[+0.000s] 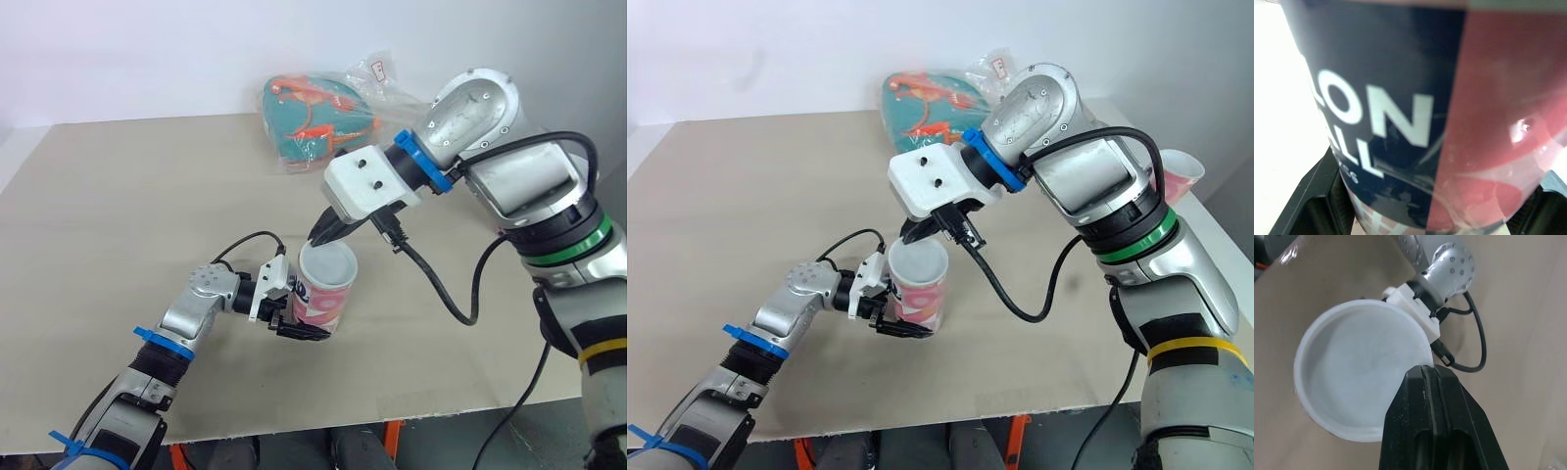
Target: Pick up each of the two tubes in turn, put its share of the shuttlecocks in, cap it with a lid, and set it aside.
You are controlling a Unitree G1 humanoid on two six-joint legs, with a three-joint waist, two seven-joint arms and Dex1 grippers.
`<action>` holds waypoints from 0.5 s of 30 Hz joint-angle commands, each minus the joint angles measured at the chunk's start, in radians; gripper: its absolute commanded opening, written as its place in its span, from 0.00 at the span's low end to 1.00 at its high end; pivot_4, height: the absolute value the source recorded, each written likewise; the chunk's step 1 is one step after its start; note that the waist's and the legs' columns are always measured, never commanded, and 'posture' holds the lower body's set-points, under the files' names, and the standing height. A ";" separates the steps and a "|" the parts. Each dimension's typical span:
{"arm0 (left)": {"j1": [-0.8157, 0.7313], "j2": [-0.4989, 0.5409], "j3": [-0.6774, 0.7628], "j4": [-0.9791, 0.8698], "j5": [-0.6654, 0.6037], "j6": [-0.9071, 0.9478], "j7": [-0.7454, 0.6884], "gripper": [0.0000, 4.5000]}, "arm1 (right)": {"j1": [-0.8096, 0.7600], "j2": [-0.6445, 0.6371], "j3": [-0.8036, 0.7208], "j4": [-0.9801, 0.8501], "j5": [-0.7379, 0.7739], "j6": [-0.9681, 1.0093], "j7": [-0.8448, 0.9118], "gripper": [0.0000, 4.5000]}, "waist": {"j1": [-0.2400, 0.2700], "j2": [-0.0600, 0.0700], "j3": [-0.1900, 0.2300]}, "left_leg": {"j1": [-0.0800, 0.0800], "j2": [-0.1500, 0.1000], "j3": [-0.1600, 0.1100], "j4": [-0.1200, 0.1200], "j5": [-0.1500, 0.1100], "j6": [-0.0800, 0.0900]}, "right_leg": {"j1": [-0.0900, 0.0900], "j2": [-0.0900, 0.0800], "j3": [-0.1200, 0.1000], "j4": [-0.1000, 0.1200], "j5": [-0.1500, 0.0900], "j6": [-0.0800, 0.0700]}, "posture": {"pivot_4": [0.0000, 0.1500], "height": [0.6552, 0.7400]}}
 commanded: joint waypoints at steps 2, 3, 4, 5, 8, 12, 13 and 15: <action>0.043 0.032 -0.028 0.022 0.023 0.040 -0.022 0.76 | -0.009 -0.034 0.005 -0.021 0.022 -0.030 0.039 0.01 | 0.000 0.000 0.000 | 0.000 0.000 0.000 0.000 0.000 0.000 | 0.000 0.000 0.000 0.000 0.000 0.000 | 1.00 1.00; 0.043 0.033 -0.028 0.022 0.023 0.040 -0.021 0.76 | -0.009 -0.043 0.009 -0.027 0.031 -0.032 0.039 0.01 | 0.000 0.000 0.000 | 0.000 0.000 0.000 0.000 0.000 0.000 | 0.000 0.000 0.000 0.000 0.000 0.000 | 1.00 1.00; 0.043 0.033 -0.028 0.022 0.023 0.040 -0.021 0.76 | -0.006 -0.052 0.014 -0.033 0.038 -0.038 0.039 0.01 | 0.000 0.000 0.000 | 0.000 0.000 0.000 0.000 0.000 0.000 | 0.000 0.000 0.000 0.000 0.000 0.000 | 1.00 1.00; 0.043 0.033 -0.028 0.022 0.022 0.041 -0.021 0.76 | -0.003 -0.060 0.020 -0.039 0.044 -0.044 0.039 0.01 | 0.000 0.000 0.000 | 0.000 0.000 0.000 0.000 0.000 0.000 | 0.000 0.000 0.000 0.000 0.000 0.000 | 1.00 1.00; 0.044 0.034 -0.028 0.023 0.022 0.041 -0.020 0.76 | 0.029 -0.094 0.036 -0.074 0.061 -0.083 0.039 0.01 | 0.000 0.000 0.000 | 0.000 0.000 0.000 0.000 0.000 0.000 | 0.000 0.000 0.000 0.000 0.000 0.000 | 1.00 1.00; 0.044 0.037 -0.027 0.024 0.020 0.043 -0.022 0.76 | 0.081 -0.094 0.041 -0.100 0.032 -0.116 0.039 0.01 | 0.001 -0.001 -0.001 | 0.000 0.000 0.000 0.000 0.000 0.000 | 0.001 0.000 0.000 0.000 -0.001 -0.001 | 1.00 1.00; 0.044 0.039 -0.027 0.023 0.019 0.044 -0.023 0.76 | 0.096 -0.078 0.036 -0.098 0.006 -0.125 0.036 0.01 | 0.001 -0.001 -0.001 | 0.000 0.000 0.000 0.000 0.000 0.000 | 0.001 0.000 -0.001 0.000 -0.001 -0.002 | 1.00 1.00; 0.045 0.041 -0.027 0.022 0.018 0.045 -0.023 0.76 | 0.112 -0.047 0.023 -0.093 -0.026 -0.122 0.025 0.01 | 0.001 -0.002 -0.002 | 0.001 0.000 -0.001 0.000 -0.001 0.001 | 0.002 0.000 -0.001 0.000 -0.001 -0.002 | 1.00 1.00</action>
